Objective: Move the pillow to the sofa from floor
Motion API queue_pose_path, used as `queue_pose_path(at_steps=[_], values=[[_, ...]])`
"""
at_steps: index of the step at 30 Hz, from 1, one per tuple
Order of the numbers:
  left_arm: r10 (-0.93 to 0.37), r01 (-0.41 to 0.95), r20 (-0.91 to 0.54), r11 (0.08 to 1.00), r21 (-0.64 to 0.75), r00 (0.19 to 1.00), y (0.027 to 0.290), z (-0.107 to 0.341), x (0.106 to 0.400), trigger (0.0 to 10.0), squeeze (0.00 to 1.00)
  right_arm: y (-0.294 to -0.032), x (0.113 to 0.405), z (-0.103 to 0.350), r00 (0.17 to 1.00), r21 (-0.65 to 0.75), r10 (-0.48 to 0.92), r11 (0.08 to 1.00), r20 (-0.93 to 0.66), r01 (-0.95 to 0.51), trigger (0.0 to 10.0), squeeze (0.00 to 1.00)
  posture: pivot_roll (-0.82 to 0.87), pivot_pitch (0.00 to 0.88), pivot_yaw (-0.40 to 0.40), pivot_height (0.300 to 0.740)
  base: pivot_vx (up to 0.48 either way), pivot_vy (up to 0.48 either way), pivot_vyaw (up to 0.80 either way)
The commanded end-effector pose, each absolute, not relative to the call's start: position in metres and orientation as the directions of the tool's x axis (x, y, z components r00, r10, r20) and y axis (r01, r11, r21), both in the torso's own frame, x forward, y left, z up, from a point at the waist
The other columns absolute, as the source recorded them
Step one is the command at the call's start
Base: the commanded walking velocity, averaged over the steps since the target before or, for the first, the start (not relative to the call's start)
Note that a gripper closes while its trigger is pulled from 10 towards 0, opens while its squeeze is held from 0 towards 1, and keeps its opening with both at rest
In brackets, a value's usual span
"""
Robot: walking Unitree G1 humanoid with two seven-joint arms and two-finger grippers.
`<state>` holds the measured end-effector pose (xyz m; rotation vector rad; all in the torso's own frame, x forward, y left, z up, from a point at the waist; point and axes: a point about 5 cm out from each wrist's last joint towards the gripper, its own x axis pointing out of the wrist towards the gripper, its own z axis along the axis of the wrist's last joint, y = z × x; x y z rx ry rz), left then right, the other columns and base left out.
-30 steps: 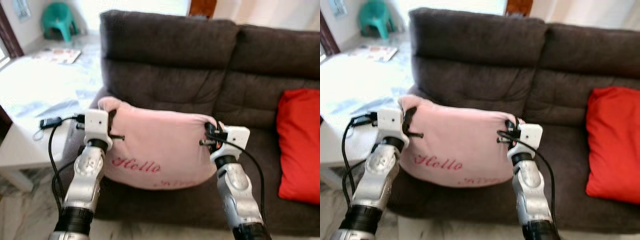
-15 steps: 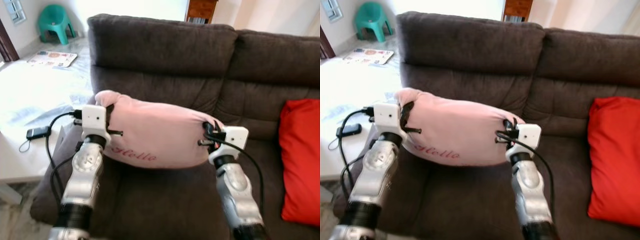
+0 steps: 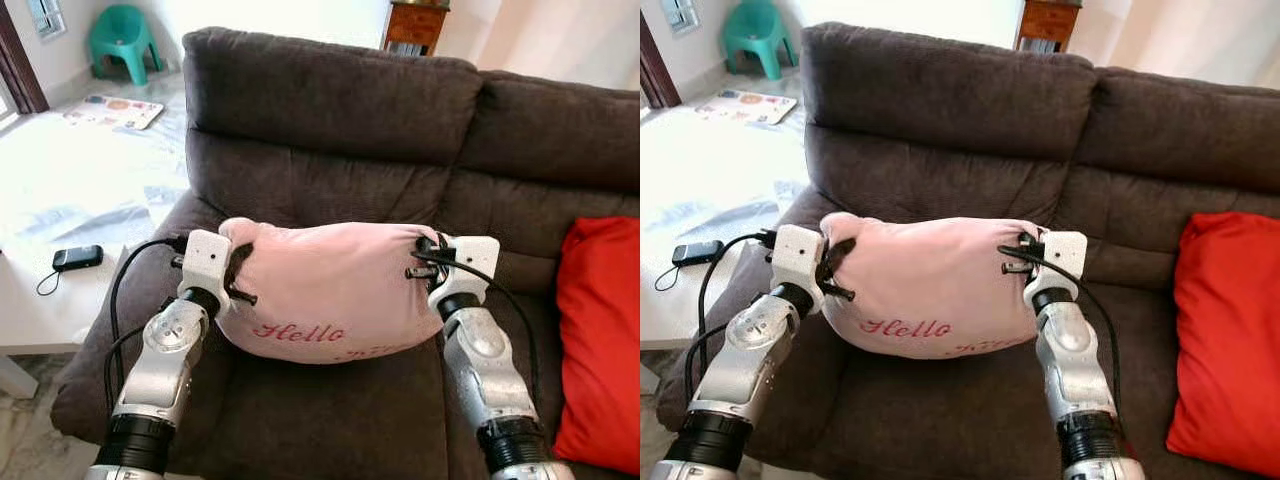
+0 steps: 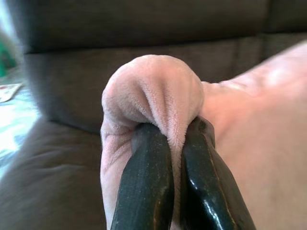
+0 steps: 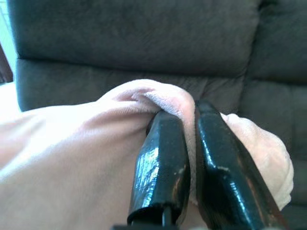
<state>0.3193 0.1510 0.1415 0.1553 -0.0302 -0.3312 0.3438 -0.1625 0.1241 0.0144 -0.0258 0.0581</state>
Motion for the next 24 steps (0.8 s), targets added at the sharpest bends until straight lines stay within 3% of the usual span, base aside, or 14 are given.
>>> queue_pose_path(at_steps=[1,12,21,24], values=[[-0.435,0.426,0.025,0.891,0.155,0.9,0.131,0.151,0.317,10.0,0.0,-0.16,0.36,0.15,0.994,-0.017,0.074,0.997,0.083,-0.073,10.0,0.0,0.09,0.0,-0.113,0.74,0.0,0.0,0.0],[-0.59,0.589,-0.033,0.799,0.12,0.807,0.108,0.149,0.302,10.0,0.0,-0.114,0.398,0.19,0.968,-0.083,0.248,0.966,0.047,-0.244,10.0,0.0,0.11,0.0,-0.144,0.74,0.0,0.0,0.0],[-0.668,0.666,0.012,0.743,0.07,0.744,0.104,0.169,0.292,10.0,0.0,-0.041,0.399,0.203,0.87,-0.232,0.49,0.841,-0.054,-0.488,10.0,0.0,0.13,0.0,-0.161,0.74,0.0,0.0,0.0],[-0.696,0.695,0.06,0.718,0.042,0.715,0.103,0.185,0.288,10.0,0.0,-0.009,0.392,0.209,0.813,-0.203,0.579,0.79,-0.063,-0.579,10.0,0.0,0.13,0.0,-0.163,0.74,0.0,0.0,0.0]])
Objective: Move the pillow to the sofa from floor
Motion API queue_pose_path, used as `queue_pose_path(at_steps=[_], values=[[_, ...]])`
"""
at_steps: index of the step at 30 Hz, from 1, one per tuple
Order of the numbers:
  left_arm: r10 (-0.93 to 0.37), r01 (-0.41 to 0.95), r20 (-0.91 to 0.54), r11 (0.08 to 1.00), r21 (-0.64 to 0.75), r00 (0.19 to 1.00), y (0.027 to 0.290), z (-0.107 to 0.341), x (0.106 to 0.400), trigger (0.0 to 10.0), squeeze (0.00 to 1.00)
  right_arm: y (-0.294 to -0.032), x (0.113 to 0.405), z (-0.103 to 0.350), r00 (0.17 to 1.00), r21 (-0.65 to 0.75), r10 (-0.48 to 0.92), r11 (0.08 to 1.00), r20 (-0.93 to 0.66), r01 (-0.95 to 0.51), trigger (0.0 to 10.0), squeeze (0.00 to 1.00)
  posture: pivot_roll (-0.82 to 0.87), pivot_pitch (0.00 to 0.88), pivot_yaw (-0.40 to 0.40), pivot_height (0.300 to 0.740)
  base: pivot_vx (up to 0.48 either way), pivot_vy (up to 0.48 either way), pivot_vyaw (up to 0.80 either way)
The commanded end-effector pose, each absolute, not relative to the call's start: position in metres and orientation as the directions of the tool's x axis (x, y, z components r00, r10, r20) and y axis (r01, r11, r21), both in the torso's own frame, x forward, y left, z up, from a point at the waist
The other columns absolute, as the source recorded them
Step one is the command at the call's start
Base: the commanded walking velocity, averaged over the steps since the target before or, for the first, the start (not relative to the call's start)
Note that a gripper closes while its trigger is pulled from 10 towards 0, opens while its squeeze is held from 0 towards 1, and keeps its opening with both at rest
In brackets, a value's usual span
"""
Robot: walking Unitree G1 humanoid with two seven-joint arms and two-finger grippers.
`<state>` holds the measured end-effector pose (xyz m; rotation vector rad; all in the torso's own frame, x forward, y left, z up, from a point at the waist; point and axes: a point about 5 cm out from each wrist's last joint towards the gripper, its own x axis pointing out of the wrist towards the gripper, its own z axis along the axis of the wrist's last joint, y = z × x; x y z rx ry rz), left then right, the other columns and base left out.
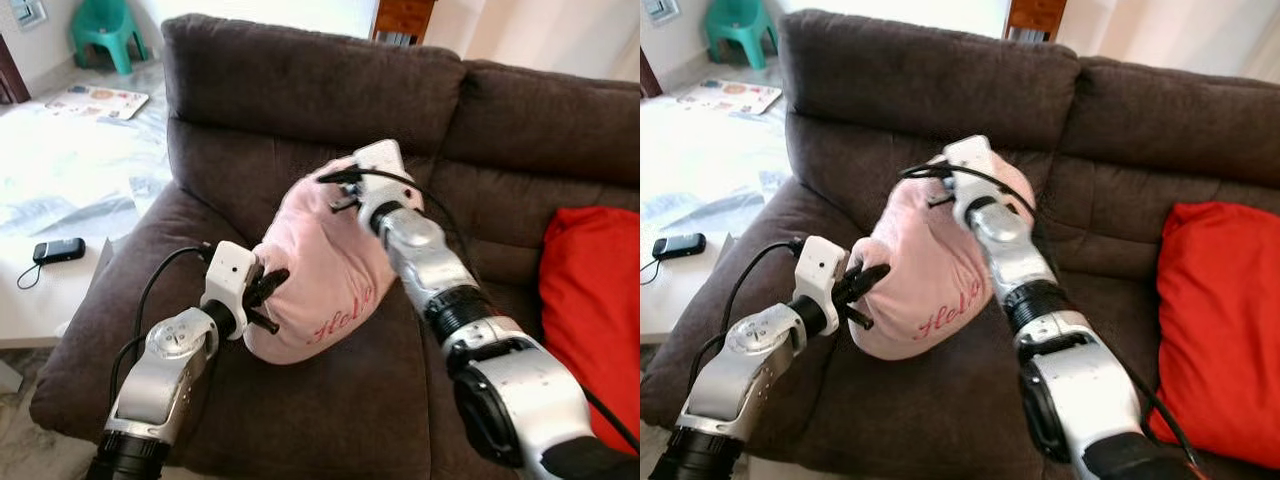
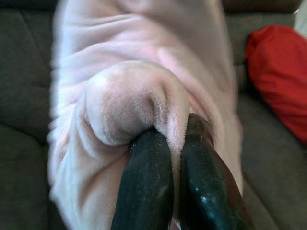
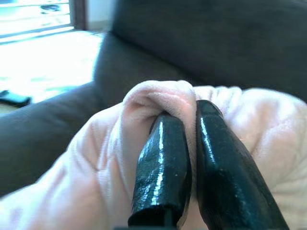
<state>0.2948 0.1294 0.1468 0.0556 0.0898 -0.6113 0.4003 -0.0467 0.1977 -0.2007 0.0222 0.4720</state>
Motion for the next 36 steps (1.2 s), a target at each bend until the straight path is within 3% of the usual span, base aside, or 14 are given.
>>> queue_pose_path(at_steps=[1,3,10,16,24,36], values=[[-0.696,0.695,0.06,0.718,0.042,0.715,0.103,0.185,0.288,10.0,0.0,-0.009,0.392,0.209,0.813,-0.203,0.579,0.79,-0.063,-0.579,10.0,0.0,0.13,0.0,-0.163,0.74,0.0,0.0,0.0],[-0.713,0.712,0.078,0.701,0.034,0.697,0.102,0.192,0.286,10.0,0.0,0.014,0.384,0.208,0.757,-0.224,0.647,0.727,-0.095,-0.649,10.0,0.0,0.14,0.0,-0.168,0.74,0.0,0.0,0.0],[-0.741,0.741,0.038,0.671,0.025,0.67,0.099,0.189,0.279,10.0,0.0,0.039,0.37,0.192,0.684,-0.25,0.708,0.641,-0.173,-0.726,10.0,0.0,0.15,0.0,-0.173,0.74,0.0,0.0,0.0],[-0.748,0.748,0.008,0.663,0.017,0.663,0.099,0.184,0.275,10.0,0.0,0.039,0.369,0.187,0.682,-0.26,0.703,0.633,-0.199,-0.729,10.0,0.0,0.14,0.0,-0.176,0.74,0.0,0.0,0.0],[-0.776,0.777,-0.041,0.629,0.022,0.629,0.103,0.182,0.269,10.0,0.0,0.023,0.379,0.188,0.753,-0.298,0.62,0.692,-0.22,-0.657,10.0,0.0,0.14,0.0,-0.176,0.74,0.0,0.0,0.0],[-0.755,0.76,-0.09,0.648,0.052,0.65,0.119,0.181,0.266,10.0,0.0,0.015,0.382,0.183,0.779,-0.309,0.579,0.715,-0.241,-0.628,10.0,0.0,0.15,0.0,-0.178,0.74,0.0,0.0,0.0]])
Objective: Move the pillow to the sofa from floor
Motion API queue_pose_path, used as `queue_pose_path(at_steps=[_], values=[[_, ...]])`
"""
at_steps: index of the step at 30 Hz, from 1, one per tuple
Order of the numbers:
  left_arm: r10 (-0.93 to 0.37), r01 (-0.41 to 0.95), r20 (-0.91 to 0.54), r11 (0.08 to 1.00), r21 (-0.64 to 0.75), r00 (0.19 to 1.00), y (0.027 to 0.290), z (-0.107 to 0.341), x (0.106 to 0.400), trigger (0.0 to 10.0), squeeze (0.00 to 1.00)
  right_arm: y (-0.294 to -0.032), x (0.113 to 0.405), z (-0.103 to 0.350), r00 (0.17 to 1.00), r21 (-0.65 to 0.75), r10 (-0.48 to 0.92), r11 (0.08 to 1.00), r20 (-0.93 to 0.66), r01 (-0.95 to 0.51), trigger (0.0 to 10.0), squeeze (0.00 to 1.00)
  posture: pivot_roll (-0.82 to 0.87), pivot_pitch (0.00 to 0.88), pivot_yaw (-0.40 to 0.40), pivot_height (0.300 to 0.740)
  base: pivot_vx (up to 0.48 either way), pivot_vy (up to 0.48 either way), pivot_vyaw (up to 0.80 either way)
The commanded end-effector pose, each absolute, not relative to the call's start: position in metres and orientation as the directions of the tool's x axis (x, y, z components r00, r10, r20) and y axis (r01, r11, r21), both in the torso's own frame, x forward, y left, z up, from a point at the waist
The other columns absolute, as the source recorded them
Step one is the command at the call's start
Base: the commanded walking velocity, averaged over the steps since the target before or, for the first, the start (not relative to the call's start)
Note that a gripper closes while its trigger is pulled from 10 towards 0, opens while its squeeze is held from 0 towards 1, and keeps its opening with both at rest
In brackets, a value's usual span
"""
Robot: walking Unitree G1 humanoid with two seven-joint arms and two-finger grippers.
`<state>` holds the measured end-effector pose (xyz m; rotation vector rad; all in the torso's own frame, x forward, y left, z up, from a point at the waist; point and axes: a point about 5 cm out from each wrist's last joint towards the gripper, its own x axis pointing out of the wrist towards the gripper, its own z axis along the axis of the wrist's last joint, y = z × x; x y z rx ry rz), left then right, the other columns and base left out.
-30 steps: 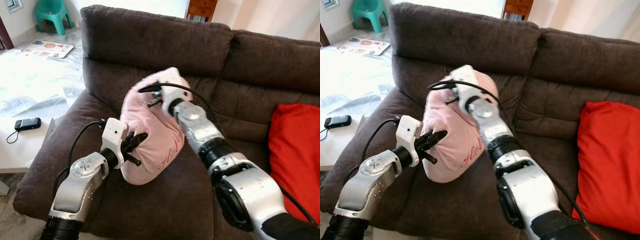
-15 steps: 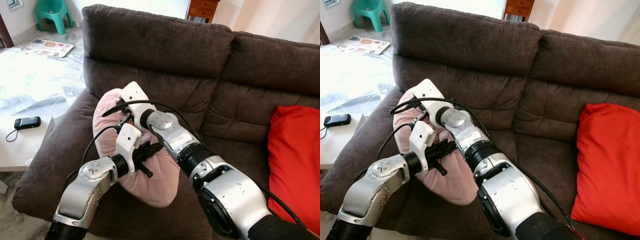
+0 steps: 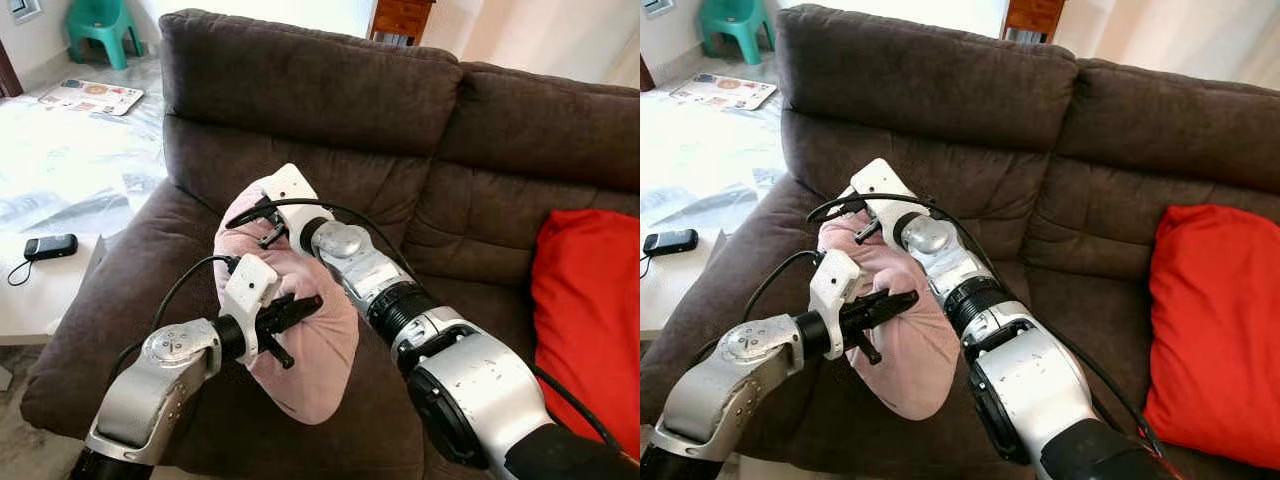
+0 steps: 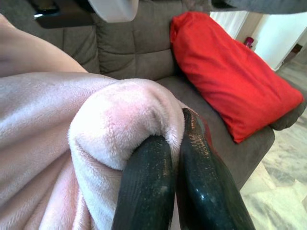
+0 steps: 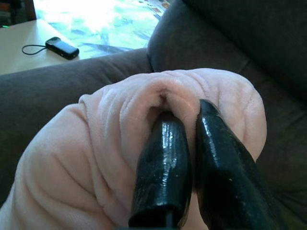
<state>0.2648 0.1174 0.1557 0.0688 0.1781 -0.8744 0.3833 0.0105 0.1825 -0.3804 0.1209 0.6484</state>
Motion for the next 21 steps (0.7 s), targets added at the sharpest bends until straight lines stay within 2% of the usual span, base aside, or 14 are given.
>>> queue_pose_path(at_steps=[1,11,19,20,21], values=[[-0.755,0.76,-0.09,0.648,0.052,0.65,0.119,0.181,0.266,10.0,0.0,0.015,0.382,0.183,0.779,-0.309,0.579,0.715,-0.241,-0.628,10.0,0.0,0.15,0.0,-0.178,0.74,0.0,0.0,0.0],[-0.749,0.758,-0.116,0.648,0.08,0.652,0.128,0.185,0.263,10.0,0.0,-0.002,0.39,0.186,0.834,-0.349,0.497,0.758,-0.239,-0.552,10.0,0.0,0.15,0.0,-0.183,0.74,0.0,0.0,0.0],[-0.749,0.758,-0.12,0.647,0.079,0.652,0.128,0.184,0.262,10.0,0.0,-0.001,0.39,0.186,0.83,-0.347,0.505,0.754,-0.238,-0.558,10.0,0.0,0.15,0.0,-0.183,0.74,0.0,0.0,0.0],[-0.75,0.759,-0.12,0.646,0.078,0.651,0.127,0.184,0.262,10.0,0.0,0.0,0.389,0.185,0.827,-0.341,0.51,0.753,-0.237,-0.563,10.0,0.76,0.15,0.0,-0.184,0.74,0.0,0.0,0.0],[-0.75,0.759,-0.12,0.646,0.077,0.65,0.127,0.184,0.261,10.0,0.0,0.001,0.389,0.185,0.826,-0.34,0.512,0.753,-0.236,-0.564,10.0,1.0,0.15,0.0,-0.184,0.74,0.0,0.0,0.0]])
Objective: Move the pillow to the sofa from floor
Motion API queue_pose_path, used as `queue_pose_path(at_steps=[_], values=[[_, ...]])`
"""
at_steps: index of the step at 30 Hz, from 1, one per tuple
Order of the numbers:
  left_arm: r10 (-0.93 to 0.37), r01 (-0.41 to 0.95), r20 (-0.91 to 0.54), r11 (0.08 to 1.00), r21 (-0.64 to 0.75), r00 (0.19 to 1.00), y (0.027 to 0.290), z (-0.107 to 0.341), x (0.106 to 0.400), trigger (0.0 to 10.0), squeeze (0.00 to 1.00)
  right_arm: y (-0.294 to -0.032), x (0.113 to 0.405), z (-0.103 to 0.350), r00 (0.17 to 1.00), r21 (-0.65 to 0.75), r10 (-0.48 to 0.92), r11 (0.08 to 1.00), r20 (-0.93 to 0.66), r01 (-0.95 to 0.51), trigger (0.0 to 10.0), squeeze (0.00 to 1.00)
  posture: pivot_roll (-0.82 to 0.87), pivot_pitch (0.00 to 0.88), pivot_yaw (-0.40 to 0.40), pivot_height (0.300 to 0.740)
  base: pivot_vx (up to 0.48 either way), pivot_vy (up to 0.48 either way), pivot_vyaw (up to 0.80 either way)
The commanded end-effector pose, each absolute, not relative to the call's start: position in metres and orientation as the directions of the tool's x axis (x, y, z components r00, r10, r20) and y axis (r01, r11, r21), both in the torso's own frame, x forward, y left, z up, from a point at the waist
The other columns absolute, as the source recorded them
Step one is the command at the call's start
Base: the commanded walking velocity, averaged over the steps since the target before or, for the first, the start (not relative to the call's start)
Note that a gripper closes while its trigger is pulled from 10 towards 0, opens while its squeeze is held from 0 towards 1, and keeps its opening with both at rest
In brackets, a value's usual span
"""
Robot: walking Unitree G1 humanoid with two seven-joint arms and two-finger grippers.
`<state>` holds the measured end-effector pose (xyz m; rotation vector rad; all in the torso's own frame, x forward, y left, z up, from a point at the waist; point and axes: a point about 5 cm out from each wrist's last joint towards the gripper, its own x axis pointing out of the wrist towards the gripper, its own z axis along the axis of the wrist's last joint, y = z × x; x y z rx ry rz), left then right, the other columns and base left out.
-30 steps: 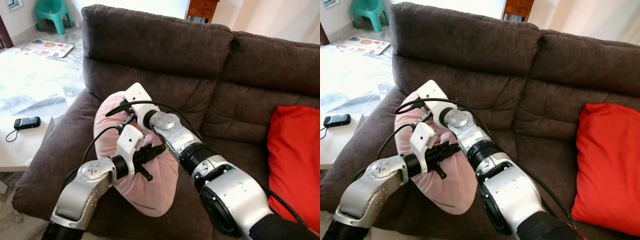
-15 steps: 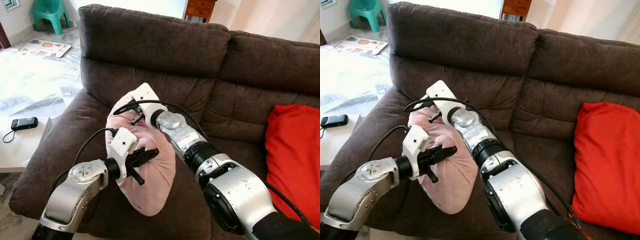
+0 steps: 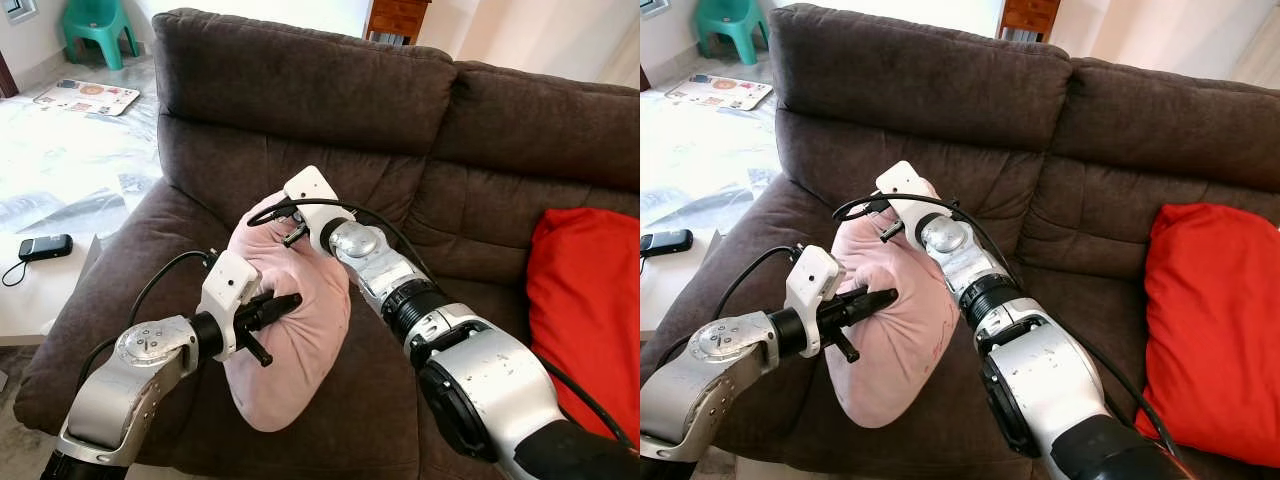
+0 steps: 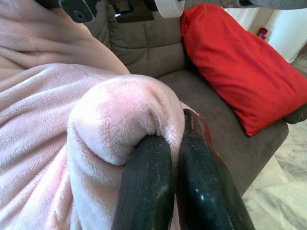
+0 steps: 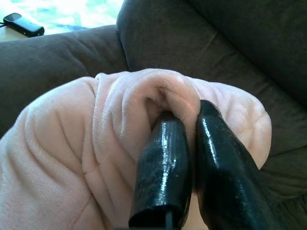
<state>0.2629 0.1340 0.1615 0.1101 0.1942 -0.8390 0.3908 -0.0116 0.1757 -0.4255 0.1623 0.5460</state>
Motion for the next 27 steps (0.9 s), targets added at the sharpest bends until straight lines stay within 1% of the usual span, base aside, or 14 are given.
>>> queue_pose_path(at_steps=[1,8,15,16,17,18,19,20,21,22,24,26,27], values=[[-0.75,0.759,-0.12,0.646,0.077,0.65,0.127,0.184,0.261,10.0,0.0,0.001,0.389,0.185,0.826,-0.34,0.512,0.753,-0.236,-0.564,10.0,1.0,0.15,0.0,-0.184,0.74,0.0,0.0,0.0],[-0.744,0.754,-0.125,0.653,0.075,0.656,0.128,0.182,0.263,10.0,0.0,0.004,0.388,0.185,0.82,-0.328,0.526,0.751,-0.226,-0.572,10.0,1.0,0.16,0.0,-0.184,0.74,0.0,0.0,0.0],[-0.729,0.743,-0.152,0.665,0.077,0.668,0.134,0.177,0.262,10.0,0.0,0.001,0.39,0.188,0.845,-0.323,0.496,0.781,-0.2,-0.535,10.0,1.0,0.16,0.0,-0.182,0.74,0.0,0.0,0.0],[-0.729,0.744,-0.153,0.665,0.073,0.667,0.133,0.177,0.261,10.0,0.0,-0.001,0.391,0.188,0.85,-0.319,0.492,0.787,-0.19,-0.527,10.0,0.78,0.16,0.0,-0.181,0.74,0.0,0.0,0.0],[-0.726,0.74,-0.153,0.669,0.067,0.67,0.132,0.175,0.261,10.0,0.0,-0.008,0.394,0.192,0.871,-0.307,0.468,0.815,-0.149,-0.491,10.0,0.0,0.16,0.0,-0.181,0.74,0.0,0.0,0.0],[-0.721,0.734,-0.151,0.676,0.065,0.677,0.132,0.174,0.262,10.0,0.0,-0.015,0.396,0.195,0.886,-0.288,0.448,0.838,-0.121,-0.464,10.0,0.0,0.16,0.0,-0.18,0.74,0.0,0.0,0.0],[-0.704,0.717,-0.144,0.694,0.066,0.695,0.133,0.173,0.263,10.0,0.0,-0.029,0.4,0.196,0.912,-0.249,0.4,0.878,-0.089,-0.41,10.0,0.0,0.16,0.0,-0.177,0.74,0.0,0.0,0.0],[-0.704,0.717,-0.144,0.694,0.066,0.695,0.133,0.173,0.263,10.0,0.0,-0.029,0.4,0.196,0.912,-0.249,0.4,0.878,-0.089,-0.41,10.0,0.0,0.16,0.0,-0.177,0.74,0.0,0.0,0.0],[-0.683,0.693,-0.128,0.718,0.061,0.719,0.134,0.172,0.266,10.0,0.0,-0.047,0.404,0.196,0.94,-0.234,0.336,0.911,-0.056,-0.34,10.0,0.0,0.16,0.0,-0.176,0.74,0.0,0.0,0.0],[-0.677,0.686,-0.122,0.725,0.057,0.726,0.134,0.172,0.267,10.0,0.0,-0.051,0.405,0.196,0.947,-0.232,0.318,0.919,-0.045,-0.32,10.0,0.0,0.16,0.0,-0.176,0.74,0.0,0.0,0.0],[-0.629,0.636,-0.109,0.77,0.054,0.77,0.138,0.168,0.272,10.0,0.0,-0.08,0.407,0.191,0.968,-0.222,0.249,0.944,-0.012,-0.245,10.0,0.0,0.15,0.0,-0.17,0.74,0.0,0.0,0.0],[-0.582,0.588,-0.099,0.808,0.045,0.807,0.144,0.163,0.276,10.0,0.0,-0.103,0.407,0.185,0.982,-0.225,0.187,0.957,0.005,-0.181,10.0,0.0,0.14,0.0,-0.166,0.74,0.0,0.0,0.0],[-0.562,0.567,-0.096,0.822,0.042,0.822,0.146,0.161,0.278,10.0,0.0,-0.11,0.406,0.182,0.986,-0.226,0.166,0.961,0.007,-0.16,10.0,0.0,0.14,0.0,-0.164,0.74,0.0,0.0,0.0]])
